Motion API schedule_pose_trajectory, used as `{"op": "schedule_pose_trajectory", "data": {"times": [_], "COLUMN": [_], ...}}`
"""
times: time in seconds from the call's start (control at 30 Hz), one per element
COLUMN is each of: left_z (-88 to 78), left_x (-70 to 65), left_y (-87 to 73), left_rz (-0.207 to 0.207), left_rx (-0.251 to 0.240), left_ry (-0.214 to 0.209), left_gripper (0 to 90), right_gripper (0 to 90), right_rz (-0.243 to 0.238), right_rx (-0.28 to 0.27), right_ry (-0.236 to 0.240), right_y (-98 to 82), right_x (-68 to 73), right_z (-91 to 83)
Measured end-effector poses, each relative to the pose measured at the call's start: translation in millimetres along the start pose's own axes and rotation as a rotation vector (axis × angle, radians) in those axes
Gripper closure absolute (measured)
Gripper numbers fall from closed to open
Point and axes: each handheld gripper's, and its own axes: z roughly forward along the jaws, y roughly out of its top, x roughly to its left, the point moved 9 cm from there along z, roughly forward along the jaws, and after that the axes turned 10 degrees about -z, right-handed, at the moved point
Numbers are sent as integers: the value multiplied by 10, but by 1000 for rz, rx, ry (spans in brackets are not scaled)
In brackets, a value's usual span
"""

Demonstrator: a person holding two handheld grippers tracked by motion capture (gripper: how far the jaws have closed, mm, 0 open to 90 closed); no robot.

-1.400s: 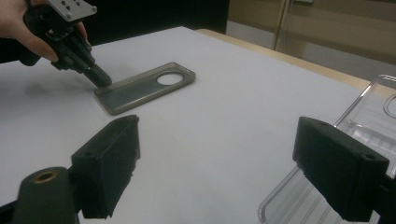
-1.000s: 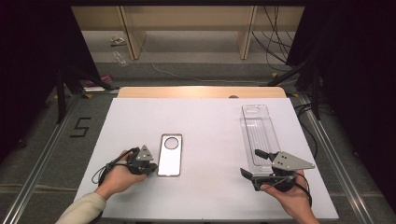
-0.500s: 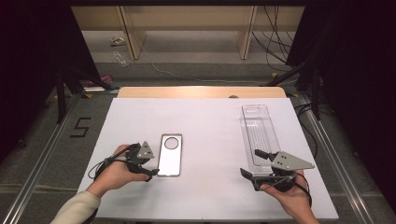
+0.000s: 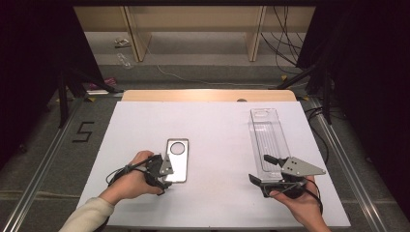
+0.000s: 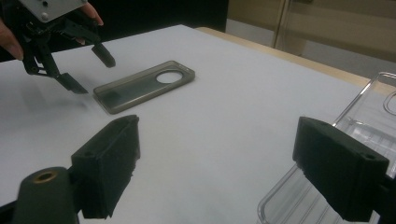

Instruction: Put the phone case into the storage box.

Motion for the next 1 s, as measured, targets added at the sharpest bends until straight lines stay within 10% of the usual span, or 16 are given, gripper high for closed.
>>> {"op": "schedule_pose_trajectory", "data": {"times": [1.0], "left_z": [168], "left_x": [-120], "left_y": [88], "left_rz": [136], "left_rx": [77], "left_ry": [-68], "left_gripper": [479], "right_gripper": [160], "right_rz": [2], "right_rx": [1], "right_ry": [1], "right_y": [-5], "right_x": [2], "right_z": [5]}}
